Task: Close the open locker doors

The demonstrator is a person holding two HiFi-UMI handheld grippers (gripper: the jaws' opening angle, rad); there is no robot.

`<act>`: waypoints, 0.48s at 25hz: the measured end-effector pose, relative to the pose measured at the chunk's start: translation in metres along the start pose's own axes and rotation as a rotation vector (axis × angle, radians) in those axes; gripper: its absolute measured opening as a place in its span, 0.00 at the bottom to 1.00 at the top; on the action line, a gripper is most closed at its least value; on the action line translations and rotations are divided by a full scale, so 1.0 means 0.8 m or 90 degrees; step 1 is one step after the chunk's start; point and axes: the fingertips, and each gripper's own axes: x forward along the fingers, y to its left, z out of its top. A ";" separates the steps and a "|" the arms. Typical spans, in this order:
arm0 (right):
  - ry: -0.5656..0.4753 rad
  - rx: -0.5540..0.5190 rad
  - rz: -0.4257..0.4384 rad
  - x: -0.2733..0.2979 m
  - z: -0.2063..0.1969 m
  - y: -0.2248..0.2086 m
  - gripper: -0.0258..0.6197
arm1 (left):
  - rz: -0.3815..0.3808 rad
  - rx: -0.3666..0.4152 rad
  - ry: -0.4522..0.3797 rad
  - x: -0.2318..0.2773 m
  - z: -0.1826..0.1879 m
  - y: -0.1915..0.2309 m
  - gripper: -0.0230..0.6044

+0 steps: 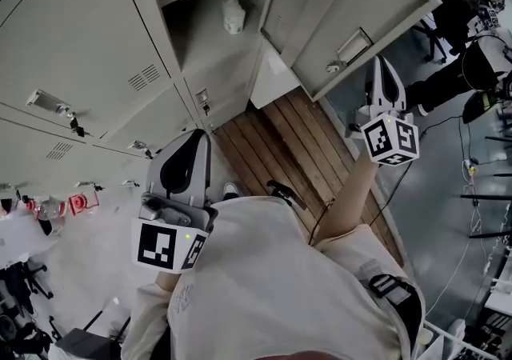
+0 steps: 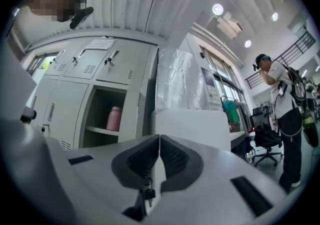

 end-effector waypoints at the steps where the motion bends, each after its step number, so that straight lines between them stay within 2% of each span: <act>1: 0.001 0.010 0.006 0.002 -0.004 0.003 0.06 | 0.004 0.002 0.000 -0.002 0.001 0.001 0.05; 9: -0.009 0.038 0.042 0.011 -0.009 0.029 0.06 | 0.028 0.009 -0.005 -0.010 0.004 0.012 0.05; 12: -0.014 0.047 0.089 0.009 -0.006 0.054 0.06 | 0.028 0.011 -0.007 -0.011 0.005 0.013 0.05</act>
